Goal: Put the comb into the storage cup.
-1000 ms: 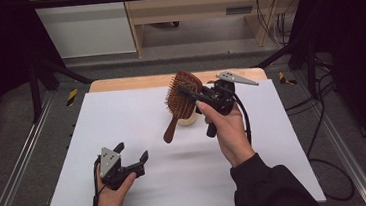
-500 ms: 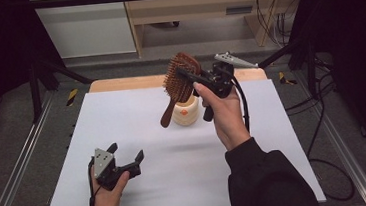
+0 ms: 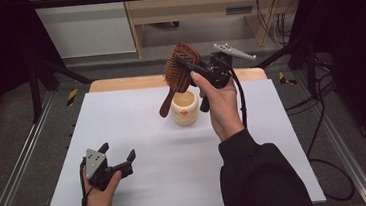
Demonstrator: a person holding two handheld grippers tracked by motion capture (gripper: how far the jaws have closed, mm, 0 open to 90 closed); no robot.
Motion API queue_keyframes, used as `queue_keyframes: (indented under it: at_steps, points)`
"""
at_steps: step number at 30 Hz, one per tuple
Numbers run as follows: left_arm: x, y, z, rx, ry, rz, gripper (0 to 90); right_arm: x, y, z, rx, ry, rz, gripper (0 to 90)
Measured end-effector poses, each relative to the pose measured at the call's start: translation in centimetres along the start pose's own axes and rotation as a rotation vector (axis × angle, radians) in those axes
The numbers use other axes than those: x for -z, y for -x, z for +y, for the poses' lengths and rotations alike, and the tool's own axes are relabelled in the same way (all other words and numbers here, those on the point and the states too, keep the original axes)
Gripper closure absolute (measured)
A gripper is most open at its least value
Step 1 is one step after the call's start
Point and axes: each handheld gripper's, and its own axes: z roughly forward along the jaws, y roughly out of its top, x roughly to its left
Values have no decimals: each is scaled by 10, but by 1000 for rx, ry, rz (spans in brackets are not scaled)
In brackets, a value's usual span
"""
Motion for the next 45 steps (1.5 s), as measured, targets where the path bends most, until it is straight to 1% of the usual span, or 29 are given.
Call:
queue_keyframes:
  at_steps: [2,5,8,10,12,14,16,17,20,23,25,28,31,34,39,45]
  points:
    - [-1,0,0,-2,-2,2,34,0,1,1,4,0,-6,511]
    - [-1,0,4,-33,6,20,34,-1,4,2,6,-1,-10,511]
    - [0,-1,6,-23,14,29,34,-1,8,2,5,1,-13,511]
    - [-2,-1,5,-35,1,34,32,0,10,2,8,1,-11,511]
    - [-4,-3,3,-22,-11,23,32,-1,12,3,10,1,-13,510]
    - [-6,-2,1,-33,-26,16,32,-1,15,3,3,-1,-9,511]
    - [-8,-2,0,-25,-34,2,32,-3,17,3,10,-1,-12,510]
    - [-9,-2,0,-15,-29,-3,32,-3,18,3,11,-3,-14,510]
    - [-13,-2,-2,-33,-39,-3,31,-6,20,2,11,-6,-23,510]
    - [-13,-2,-3,-17,-40,-8,32,-8,21,3,15,-15,-31,510]
    - [-13,-3,-3,-21,-42,-3,32,-9,23,4,22,-13,-40,510]
    - [-12,-4,-3,-20,-40,-5,32,-11,27,6,11,-10,-50,510]
    - [-13,-5,-4,-14,-44,-7,32,-13,30,8,12,-5,-61,510]
    - [-13,-6,-4,-8,-41,-8,32,-15,32,9,13,-5,-65,510]
    - [-14,-6,-4,-9,-41,-9,30,-17,37,11,11,-2,-73,510]
    - [-14,-7,-4,-6,-42,-10,28,-20,39,15,15,-1,-75,510]
